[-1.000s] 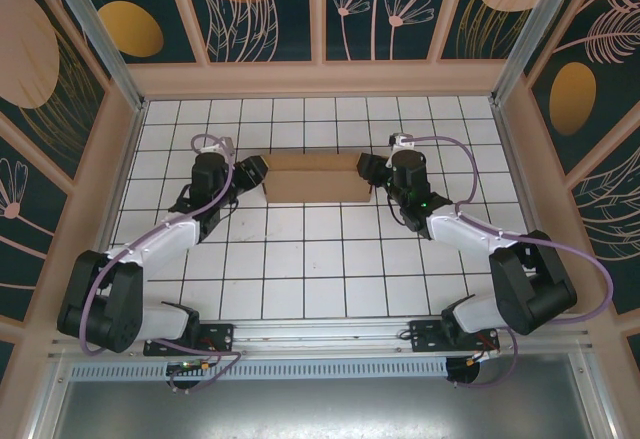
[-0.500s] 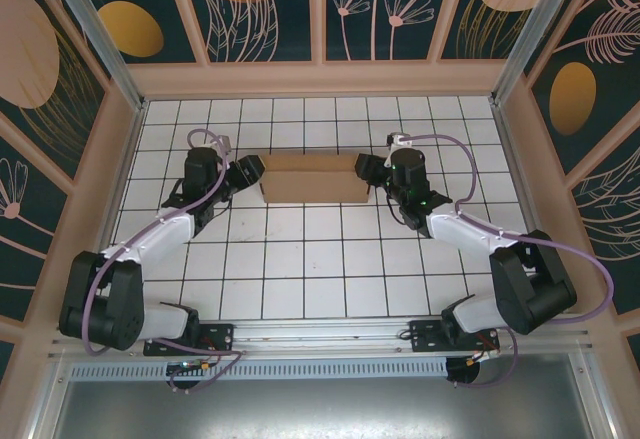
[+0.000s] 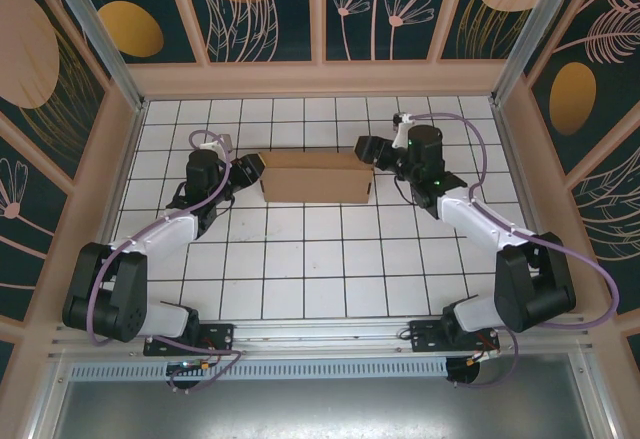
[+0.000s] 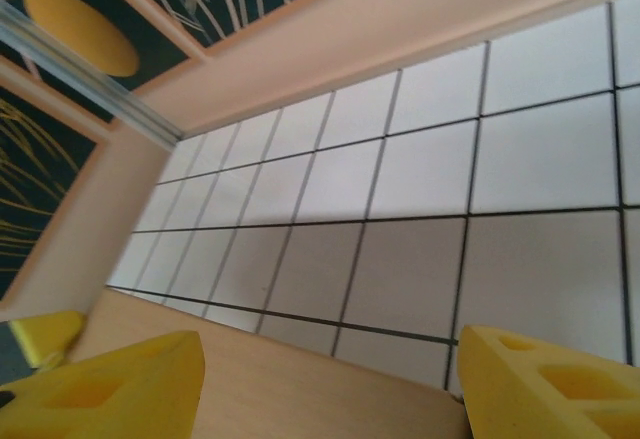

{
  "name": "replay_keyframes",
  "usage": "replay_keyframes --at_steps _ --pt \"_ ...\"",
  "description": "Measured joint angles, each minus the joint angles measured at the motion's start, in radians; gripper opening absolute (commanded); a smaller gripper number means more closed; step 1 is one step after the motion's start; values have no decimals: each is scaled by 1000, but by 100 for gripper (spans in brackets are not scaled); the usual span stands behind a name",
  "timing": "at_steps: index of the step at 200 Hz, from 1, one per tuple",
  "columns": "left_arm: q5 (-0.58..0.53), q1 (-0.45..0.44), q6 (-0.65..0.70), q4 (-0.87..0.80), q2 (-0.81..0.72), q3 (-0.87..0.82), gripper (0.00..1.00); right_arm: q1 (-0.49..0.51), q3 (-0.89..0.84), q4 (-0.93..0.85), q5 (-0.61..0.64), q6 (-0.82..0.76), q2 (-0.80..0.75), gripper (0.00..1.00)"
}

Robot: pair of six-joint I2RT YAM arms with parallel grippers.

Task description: Fold the paper box

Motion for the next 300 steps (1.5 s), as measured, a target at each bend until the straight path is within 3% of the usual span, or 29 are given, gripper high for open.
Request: replay_keyframes --at_steps 127,180,232,271,300 --pt "0 0 15 -8 -1 10 35 -21 -138 22 0 19 -11 53" --pt "0 -2 18 -14 -3 10 35 -34 -175 50 -6 23 -43 51" --pt "4 -3 10 7 -2 -8 30 -34 -285 226 -17 77 -44 47" --pt "24 -8 -63 161 6 -88 24 -31 -399 424 -13 163 -44 43" --pt "25 -8 -102 235 26 -111 21 -31 -410 473 -12 185 -28 42"
